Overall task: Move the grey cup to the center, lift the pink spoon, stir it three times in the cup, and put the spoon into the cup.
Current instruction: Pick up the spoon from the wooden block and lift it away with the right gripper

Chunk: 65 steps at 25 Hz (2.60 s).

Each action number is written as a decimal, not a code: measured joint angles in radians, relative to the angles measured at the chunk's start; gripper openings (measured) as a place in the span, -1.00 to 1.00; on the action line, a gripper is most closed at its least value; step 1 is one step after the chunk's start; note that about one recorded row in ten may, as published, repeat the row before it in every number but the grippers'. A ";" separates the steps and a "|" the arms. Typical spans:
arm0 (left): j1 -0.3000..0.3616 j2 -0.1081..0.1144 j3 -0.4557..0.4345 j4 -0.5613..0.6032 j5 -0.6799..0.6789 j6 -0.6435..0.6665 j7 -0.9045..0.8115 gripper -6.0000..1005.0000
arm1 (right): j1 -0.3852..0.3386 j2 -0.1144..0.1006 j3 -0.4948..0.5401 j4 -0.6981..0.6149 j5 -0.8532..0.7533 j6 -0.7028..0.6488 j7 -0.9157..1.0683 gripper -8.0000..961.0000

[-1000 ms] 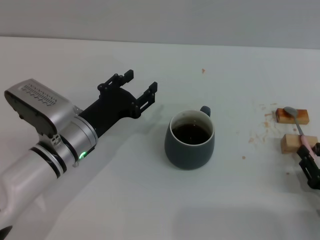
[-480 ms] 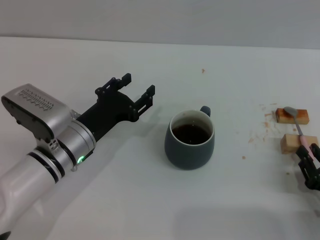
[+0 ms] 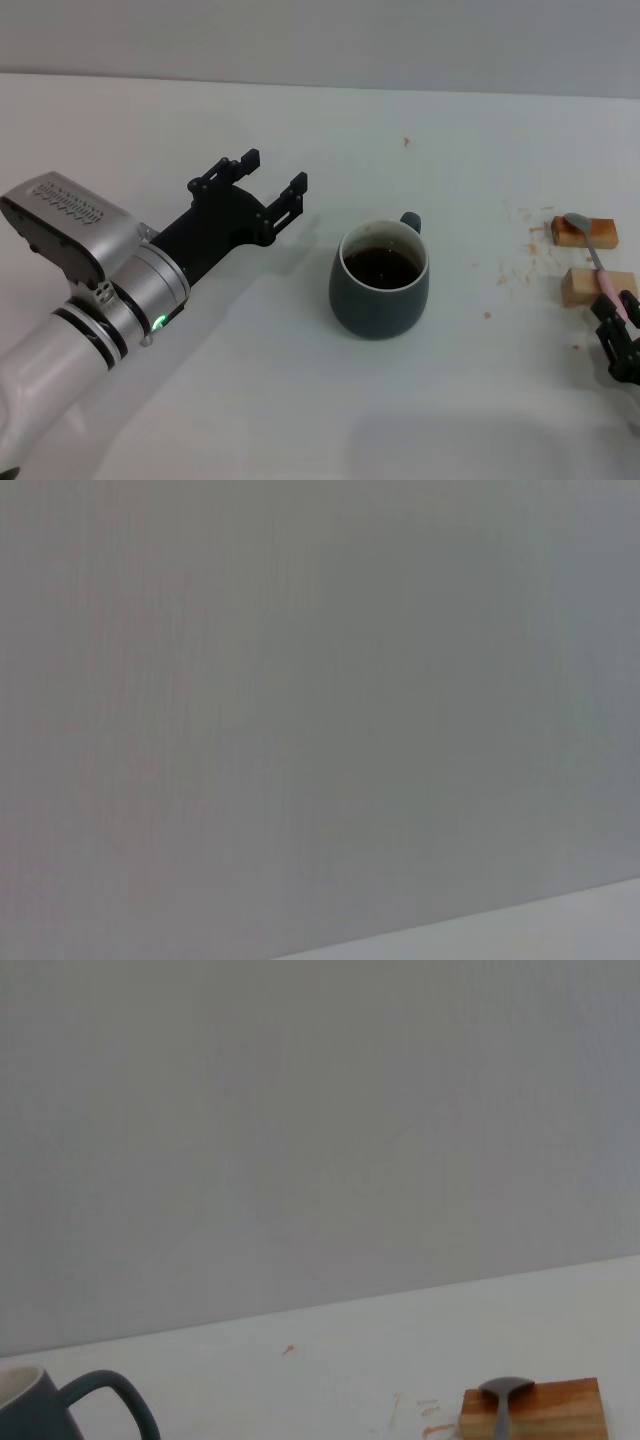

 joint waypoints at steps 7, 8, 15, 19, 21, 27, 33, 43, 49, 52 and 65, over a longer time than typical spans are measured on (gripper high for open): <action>0.003 -0.001 -0.002 -0.002 0.000 0.001 0.000 0.38 | -0.002 0.000 0.009 0.000 0.004 -0.001 -0.001 -0.53; 0.003 -0.001 -0.002 -0.002 0.000 0.001 0.000 0.38 | -0.003 0.000 0.009 0.000 0.005 0.000 -0.001 -0.54; 0.005 -0.001 -0.003 -0.002 0.000 -0.001 0.000 0.38 | -0.007 0.000 0.011 -0.001 0.007 0.006 0.000 -0.55; 0.014 -0.001 -0.006 -0.002 0.000 0.001 0.000 0.38 | -0.005 0.000 0.020 0.000 0.008 0.009 0.000 -0.57; 0.016 -0.001 -0.006 -0.002 0.000 0.002 0.000 0.38 | -0.003 0.000 0.023 0.000 0.008 0.014 0.000 -0.58; 0.021 -0.001 -0.006 -0.001 0.000 0.004 0.000 0.38 | 0.005 0.000 0.024 0.000 0.008 0.023 0.000 -0.61; 0.032 0.000 -0.006 -0.001 0.000 0.007 0.000 0.38 | 0.012 0.000 0.024 0.000 0.007 0.039 0.000 -0.65; 0.038 -0.001 -0.009 -0.001 -0.001 0.007 0.000 0.38 | 0.018 0.000 0.024 0.000 0.001 0.039 -0.001 -0.72; 0.036 -0.001 -0.009 -0.002 -0.002 0.007 0.000 0.38 | 0.019 0.000 0.022 0.000 0.000 0.037 -0.001 -0.73; 0.032 -0.001 -0.009 -0.001 -0.002 0.006 0.000 0.37 | 0.019 0.000 0.023 0.000 0.000 0.034 -0.001 -0.73; 0.030 -0.001 -0.009 0.000 -0.002 0.001 0.000 0.37 | 0.019 0.001 0.024 -0.001 0.007 0.029 -0.001 -0.75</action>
